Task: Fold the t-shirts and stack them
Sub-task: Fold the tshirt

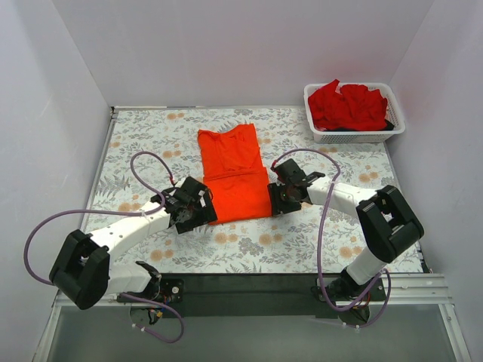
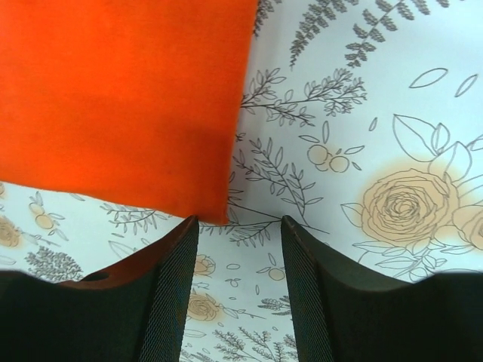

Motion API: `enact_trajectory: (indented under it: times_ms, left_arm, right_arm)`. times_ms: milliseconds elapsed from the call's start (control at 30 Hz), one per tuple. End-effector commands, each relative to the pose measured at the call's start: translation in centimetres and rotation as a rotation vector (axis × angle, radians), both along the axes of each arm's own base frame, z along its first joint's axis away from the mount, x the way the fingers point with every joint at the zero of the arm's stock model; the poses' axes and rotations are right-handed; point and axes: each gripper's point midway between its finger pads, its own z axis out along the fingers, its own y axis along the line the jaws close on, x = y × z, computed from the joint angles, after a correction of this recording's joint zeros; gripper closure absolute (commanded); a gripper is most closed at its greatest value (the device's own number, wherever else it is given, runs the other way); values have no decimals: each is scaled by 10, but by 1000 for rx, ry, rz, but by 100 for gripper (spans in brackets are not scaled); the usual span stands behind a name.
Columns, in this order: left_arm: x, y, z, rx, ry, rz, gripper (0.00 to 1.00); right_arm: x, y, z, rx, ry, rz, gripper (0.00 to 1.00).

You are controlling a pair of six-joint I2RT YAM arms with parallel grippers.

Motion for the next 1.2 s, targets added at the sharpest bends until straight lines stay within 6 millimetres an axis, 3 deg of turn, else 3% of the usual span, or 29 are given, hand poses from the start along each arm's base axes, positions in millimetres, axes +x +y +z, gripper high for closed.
enact_trajectory:
  times_ms: [0, 267, 533, 733, 767, 867, 1167]
  left_arm:
    - [11, -2, 8, 26, -36, 18, 20]
    - [8, -5, 2, 38, -25, 6, 20]
    - [8, -4, 0, 49, -26, 7, 20]
    - [10, -5, 1, 52, -26, 5, 21]
    - [10, -5, 0, 53, -25, 6, 21]
    - [8, -7, -1, 46, -13, 1, 21]
    - [14, -12, -4, 53, 4, 8, 25]
  right_arm:
    - [10, 0, 5, -47, -38, -29, 46]
    - [-7, -5, -21, -141, 20, -5, 46]
    - [-20, -8, -28, -214, 60, 11, 50]
    - [-34, -13, -44, -253, 148, 27, 71]
    - [-36, -13, -47, -258, 157, 32, 81]
    - [-35, -13, -47, -260, 154, 31, 99]
    - [-35, -12, -47, -250, 156, 49, 99]
